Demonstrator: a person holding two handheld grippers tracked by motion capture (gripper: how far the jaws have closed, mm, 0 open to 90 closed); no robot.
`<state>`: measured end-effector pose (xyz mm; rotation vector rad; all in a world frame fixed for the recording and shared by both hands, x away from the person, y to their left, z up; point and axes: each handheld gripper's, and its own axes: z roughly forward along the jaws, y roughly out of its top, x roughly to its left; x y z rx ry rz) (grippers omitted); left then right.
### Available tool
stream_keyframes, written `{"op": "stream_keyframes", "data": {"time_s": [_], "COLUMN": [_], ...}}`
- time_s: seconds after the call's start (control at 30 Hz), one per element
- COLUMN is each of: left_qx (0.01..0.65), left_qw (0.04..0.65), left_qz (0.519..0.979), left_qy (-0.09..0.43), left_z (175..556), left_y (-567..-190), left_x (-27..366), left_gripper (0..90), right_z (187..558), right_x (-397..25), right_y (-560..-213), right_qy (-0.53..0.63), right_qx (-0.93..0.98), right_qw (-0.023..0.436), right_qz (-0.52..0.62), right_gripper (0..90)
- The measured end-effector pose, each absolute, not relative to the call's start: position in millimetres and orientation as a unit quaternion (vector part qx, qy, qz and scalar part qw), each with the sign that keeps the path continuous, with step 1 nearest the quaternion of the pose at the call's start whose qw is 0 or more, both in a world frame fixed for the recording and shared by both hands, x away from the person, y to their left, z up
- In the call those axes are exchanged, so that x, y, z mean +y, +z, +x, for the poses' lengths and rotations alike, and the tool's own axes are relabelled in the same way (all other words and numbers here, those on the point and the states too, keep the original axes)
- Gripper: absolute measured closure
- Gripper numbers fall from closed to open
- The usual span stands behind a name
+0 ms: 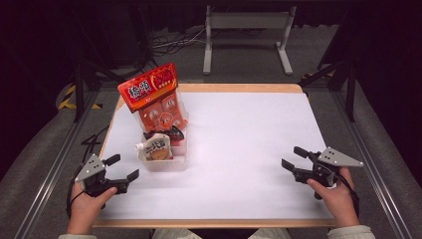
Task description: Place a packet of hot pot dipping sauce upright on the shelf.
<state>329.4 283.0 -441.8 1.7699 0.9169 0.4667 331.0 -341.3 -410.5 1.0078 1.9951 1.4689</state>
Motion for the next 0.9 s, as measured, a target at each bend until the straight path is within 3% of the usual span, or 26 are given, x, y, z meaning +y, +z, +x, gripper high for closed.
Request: {"op": "stream_keyframes", "data": {"time_s": [0.43, 0.9], "left_qx": [0.38, 0.385], "left_qw": [0.495, 0.49], "left_qz": [0.757, 0.756], "left_qy": [0.195, 0.202], "left_z": [332.2, 331.6], "left_y": [-452.9, -455.7], "left_x": [273.3, 272.3], "left_gripper": [9.1, 8.7], "right_z": [329.3, 329.7], "right_x": [-334.5, -331.6], "right_y": [-437.2, -439.4], "right_qy": [0.501, 0.498], "right_qx": [0.742, 0.744], "right_qw": [0.242, 0.246], "right_qz": [0.375, 0.37], "right_gripper": [28.6, 28.5]}}
